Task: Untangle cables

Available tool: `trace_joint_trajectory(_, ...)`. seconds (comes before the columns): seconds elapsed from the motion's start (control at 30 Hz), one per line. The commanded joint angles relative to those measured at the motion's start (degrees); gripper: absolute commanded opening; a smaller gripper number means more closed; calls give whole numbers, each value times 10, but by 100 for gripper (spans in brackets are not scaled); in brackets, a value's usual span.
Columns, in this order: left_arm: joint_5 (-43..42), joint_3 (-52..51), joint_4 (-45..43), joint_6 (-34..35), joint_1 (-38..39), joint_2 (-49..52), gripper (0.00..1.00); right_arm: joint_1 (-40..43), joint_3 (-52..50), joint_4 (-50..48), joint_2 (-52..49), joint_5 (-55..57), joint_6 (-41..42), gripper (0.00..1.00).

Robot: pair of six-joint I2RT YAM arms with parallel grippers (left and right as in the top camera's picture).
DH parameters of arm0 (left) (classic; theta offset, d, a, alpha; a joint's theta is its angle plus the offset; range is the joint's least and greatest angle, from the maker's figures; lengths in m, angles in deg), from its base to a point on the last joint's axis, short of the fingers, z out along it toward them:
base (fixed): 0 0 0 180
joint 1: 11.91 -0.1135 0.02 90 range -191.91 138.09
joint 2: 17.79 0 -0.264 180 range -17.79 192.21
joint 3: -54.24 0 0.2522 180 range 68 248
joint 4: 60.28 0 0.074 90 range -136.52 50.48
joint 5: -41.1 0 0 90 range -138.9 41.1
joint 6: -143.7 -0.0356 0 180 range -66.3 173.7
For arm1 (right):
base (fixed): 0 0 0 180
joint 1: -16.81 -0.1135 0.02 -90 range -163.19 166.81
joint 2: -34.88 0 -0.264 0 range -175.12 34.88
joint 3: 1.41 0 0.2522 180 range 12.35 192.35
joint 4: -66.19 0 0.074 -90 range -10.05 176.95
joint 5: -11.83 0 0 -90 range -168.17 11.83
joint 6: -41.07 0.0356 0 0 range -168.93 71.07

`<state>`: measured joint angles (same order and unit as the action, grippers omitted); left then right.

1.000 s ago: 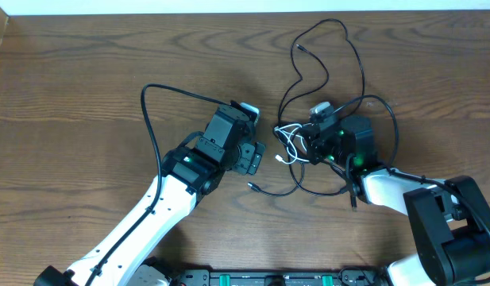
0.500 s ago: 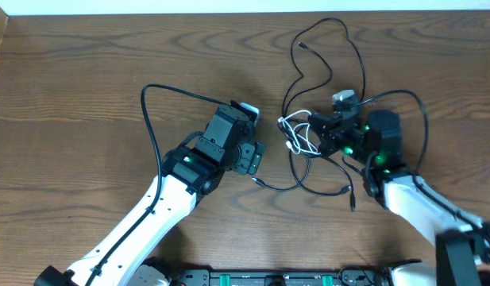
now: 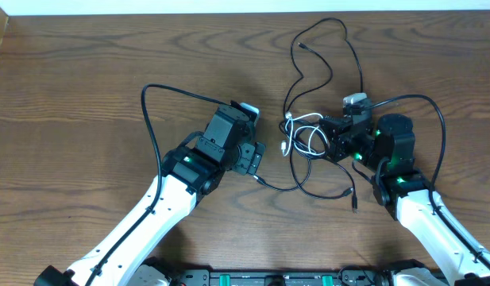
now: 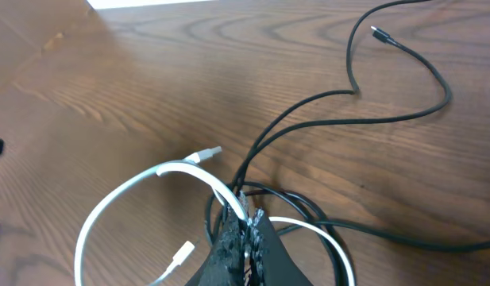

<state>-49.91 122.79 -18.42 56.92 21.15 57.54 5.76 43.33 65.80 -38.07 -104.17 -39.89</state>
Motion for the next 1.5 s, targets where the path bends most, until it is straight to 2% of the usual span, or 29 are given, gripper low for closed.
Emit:
trace_joint_trajectory(0.0, 1, 5, 1, 5, -2, 3, 84, 3, 0, 8, 7, -16, -78, 1)
trace_joint_trajectory(0.13, 1, 5, 1, 5, -2, 3, 84, 3, 0, 50, 7, -92, -211, 1)
trace_joint_trajectory(0.3, 1, 5, 1, 5, -2, 3, 84, 3, 0, 165, 7, -96, -362, 1)
trace_joint_trajectory(0.47, 1, 5, 1, 5, -2, 3, 84, 3, 0, 239, 28, -102, -434, 1)
trace_joint_trajectory(0.6, 1, 5, 1, 5, -2, 3, 84, 3, 0, 243, 56, -99, -436, 2)
trace_joint_trajectory(0.7, 1, 5, 1, 5, -2, 3, 84, 3, 0, 237, 64, -83, -433, 11)
trace_joint_trajectory(0.73, 1, 5, 1, 5, -2, 3, 84, 3, 0, 236, 63, -65, -433, 17)
trace_joint_trajectory(0.8, 1, 5, 1, 5, -2, 3, 84, 3, 0, 233, 62, -20, -413, 22)
trace_joint_trajectory(0.9, 1, 5, 1, 5, -2, 3, 84, 3, 0, 202, 62, 36, -339, 52)
trace_joint_trajectory(1.03, 1, 5, 1, 5, -2, 3, 84, 3, 0, 174, 48, 39, -351, 70)
trace_joint_trajectory(1.13, 1, 5, 1, 5, -2, 3, 84, 3, 0, 131, 13, 46, -370, 74)
trace_joint_trajectory(1.2, 1, 5, 1, 5, -2, 3, 84, 3, 0, 75, -32, 46, -370, 83)
trace_joint_trajectory(1.27, 1, 5, 1, 5, -2, 3, 84, 3, 0, 31, -75, 45, -370, 88)
trace_joint_trajectory(1.47, 1, 5, 1, 5, -2, 3, 84, 1, 0, -80, -168, -10, -369, 89)
